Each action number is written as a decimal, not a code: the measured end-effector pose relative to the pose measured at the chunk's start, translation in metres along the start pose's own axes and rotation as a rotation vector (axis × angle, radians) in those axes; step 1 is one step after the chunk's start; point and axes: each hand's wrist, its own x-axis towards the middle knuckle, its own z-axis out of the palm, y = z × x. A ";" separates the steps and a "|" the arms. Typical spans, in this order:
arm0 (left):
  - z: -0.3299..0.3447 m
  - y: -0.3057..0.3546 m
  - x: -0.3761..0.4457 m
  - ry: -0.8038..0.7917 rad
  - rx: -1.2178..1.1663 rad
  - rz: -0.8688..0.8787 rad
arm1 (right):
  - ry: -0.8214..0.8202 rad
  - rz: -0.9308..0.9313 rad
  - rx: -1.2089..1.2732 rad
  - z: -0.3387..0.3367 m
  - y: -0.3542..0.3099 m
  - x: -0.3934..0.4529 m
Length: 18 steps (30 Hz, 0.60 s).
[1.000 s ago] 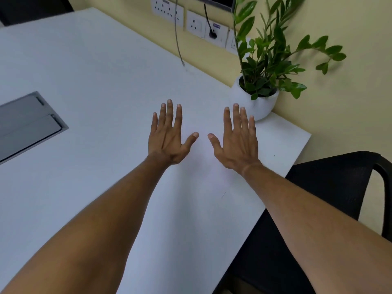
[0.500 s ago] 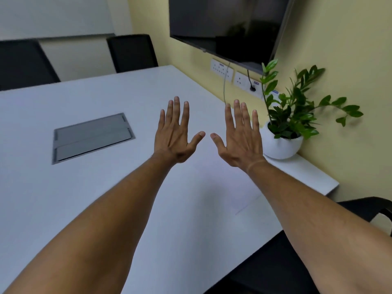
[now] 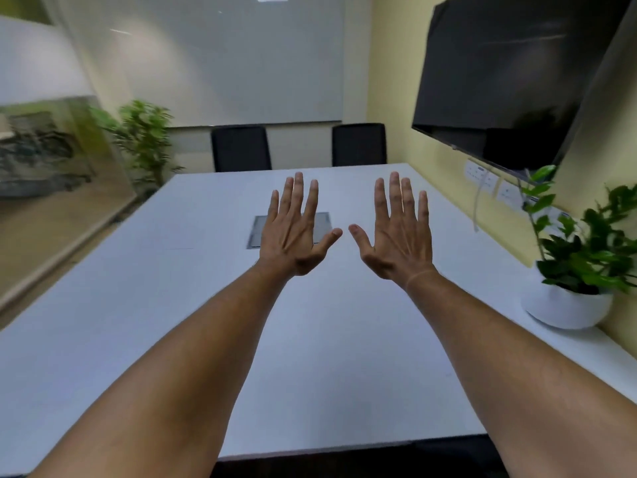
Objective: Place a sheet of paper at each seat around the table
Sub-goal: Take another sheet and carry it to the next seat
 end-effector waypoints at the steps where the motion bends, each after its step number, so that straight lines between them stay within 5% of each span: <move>1: -0.007 -0.010 -0.007 -0.004 0.018 -0.029 | 0.003 -0.019 0.017 -0.003 -0.012 0.001; 18: -0.178 -0.234 -0.241 0.107 0.273 -0.462 | 0.091 -0.451 0.373 -0.101 -0.330 -0.058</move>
